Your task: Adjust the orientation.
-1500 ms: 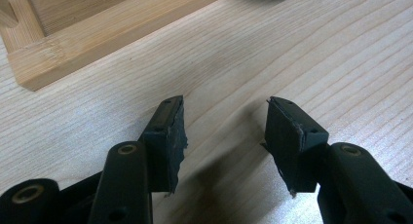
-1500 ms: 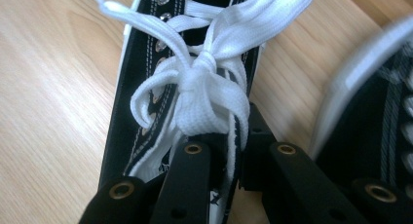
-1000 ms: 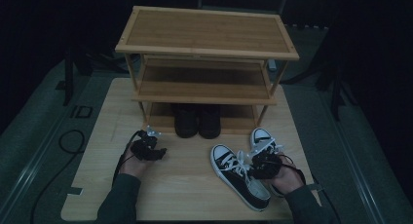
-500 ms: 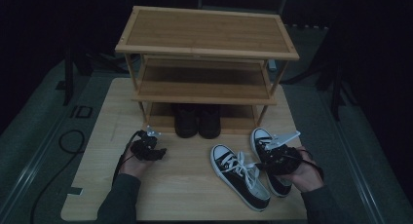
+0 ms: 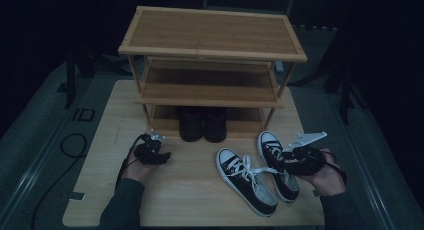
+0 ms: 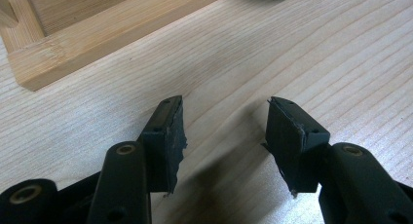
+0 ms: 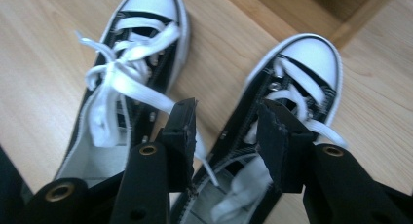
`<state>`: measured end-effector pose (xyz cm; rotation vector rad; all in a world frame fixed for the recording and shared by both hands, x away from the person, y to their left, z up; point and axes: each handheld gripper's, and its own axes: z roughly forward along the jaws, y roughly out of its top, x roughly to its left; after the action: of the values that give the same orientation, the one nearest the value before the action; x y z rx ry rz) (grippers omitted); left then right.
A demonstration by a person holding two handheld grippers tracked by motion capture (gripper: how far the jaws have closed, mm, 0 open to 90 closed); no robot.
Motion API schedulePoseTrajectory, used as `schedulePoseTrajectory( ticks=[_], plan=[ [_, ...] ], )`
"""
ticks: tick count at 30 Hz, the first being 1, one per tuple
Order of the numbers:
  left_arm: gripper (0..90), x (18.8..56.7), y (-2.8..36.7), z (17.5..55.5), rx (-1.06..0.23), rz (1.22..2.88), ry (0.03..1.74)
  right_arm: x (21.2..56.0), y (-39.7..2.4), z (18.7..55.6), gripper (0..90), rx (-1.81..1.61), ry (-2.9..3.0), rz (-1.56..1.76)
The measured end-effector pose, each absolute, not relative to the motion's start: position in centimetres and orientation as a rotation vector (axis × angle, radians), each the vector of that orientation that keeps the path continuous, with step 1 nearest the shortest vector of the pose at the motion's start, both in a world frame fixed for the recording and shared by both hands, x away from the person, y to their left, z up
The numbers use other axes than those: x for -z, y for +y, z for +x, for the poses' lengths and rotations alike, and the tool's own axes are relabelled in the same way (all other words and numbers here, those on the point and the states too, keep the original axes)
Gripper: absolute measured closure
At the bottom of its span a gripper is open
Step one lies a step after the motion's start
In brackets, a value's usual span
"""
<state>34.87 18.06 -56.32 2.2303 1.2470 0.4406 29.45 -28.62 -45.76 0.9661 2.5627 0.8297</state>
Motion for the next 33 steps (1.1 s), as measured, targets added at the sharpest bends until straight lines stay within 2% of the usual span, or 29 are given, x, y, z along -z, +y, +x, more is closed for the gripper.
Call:
schedulePoseTrajectory(
  ticks=[20,33],
  plan=[
    [48.4,56.3,18.1,34.9,-0.443,2.228,1.246,47.0,-32.1,30.7,63.3,-0.707,2.43,1.181],
    [48.3,56.4,18.1,34.9,-0.444,2.228,1.245,48.5,-31.4,30.4,57.7,-0.666,2.501,1.208]
  ],
)
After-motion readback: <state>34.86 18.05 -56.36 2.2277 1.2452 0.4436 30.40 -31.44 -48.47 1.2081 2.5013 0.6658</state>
